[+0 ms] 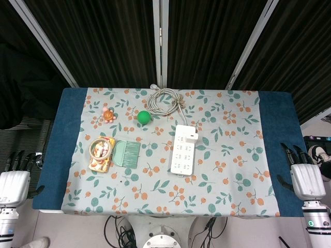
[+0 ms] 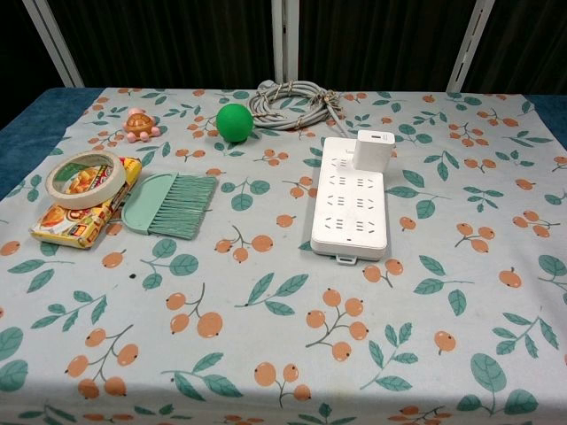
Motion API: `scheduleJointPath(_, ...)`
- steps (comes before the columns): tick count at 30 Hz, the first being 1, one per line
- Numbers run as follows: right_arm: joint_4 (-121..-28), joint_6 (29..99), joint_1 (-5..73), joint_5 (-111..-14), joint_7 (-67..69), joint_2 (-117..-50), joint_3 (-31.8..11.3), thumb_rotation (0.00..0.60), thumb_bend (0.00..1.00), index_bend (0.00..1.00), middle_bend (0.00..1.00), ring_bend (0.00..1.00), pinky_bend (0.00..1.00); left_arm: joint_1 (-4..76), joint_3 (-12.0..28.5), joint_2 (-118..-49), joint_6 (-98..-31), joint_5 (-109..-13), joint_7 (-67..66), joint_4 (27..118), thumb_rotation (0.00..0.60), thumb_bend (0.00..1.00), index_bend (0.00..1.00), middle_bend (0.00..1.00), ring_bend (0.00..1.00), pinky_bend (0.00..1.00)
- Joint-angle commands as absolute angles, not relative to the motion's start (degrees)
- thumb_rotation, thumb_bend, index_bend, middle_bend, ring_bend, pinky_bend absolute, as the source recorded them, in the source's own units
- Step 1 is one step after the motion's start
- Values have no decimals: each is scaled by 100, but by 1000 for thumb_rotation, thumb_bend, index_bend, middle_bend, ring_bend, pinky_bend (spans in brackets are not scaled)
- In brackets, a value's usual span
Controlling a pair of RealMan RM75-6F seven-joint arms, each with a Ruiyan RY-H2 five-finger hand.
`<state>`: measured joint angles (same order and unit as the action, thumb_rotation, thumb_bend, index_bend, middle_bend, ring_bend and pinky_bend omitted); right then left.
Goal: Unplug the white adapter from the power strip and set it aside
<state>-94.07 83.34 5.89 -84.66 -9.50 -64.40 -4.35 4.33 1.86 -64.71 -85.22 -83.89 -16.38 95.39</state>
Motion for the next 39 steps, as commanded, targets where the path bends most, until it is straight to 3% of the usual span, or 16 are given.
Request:
scheduleJointPath(1,-9411,8319,599,-8457,-954,-6445,-439,600,125,56,203,85,212,435,195,-6513,-8527,-8373,-1617,9490,600,34,161,144,24,15)
scheduleJointPath(14,-9457,7843,934,-8458,-754,-6479,-500,600,126,56,207,85,210,426,192,-6651,-8617,-8479,-1561,9385,600,33,161,144,24,19)
scheduleJointPath(23,-9026,6149,2065,-7871,-30,-6855,-938,600,128,56,205,87,200,440,163,-6730,-8647,-8606,-1544,9402,600,33,161,144,24,20)
scheduleJointPath(27,-8697,5221,2697,-7670,555,-7176,-1115,600,210,56,205,87,200,522,167,-6784,-8557,-8671,-1553,9420,600,33,161,144,24,35)
scheduleJointPath(39,-7436,3902,3905,-7489,1449,-8270,-1324,600,242,56,205,87,199,872,212,-6956,-8187,-8843,-1557,9507,600,34,161,144,24,42)
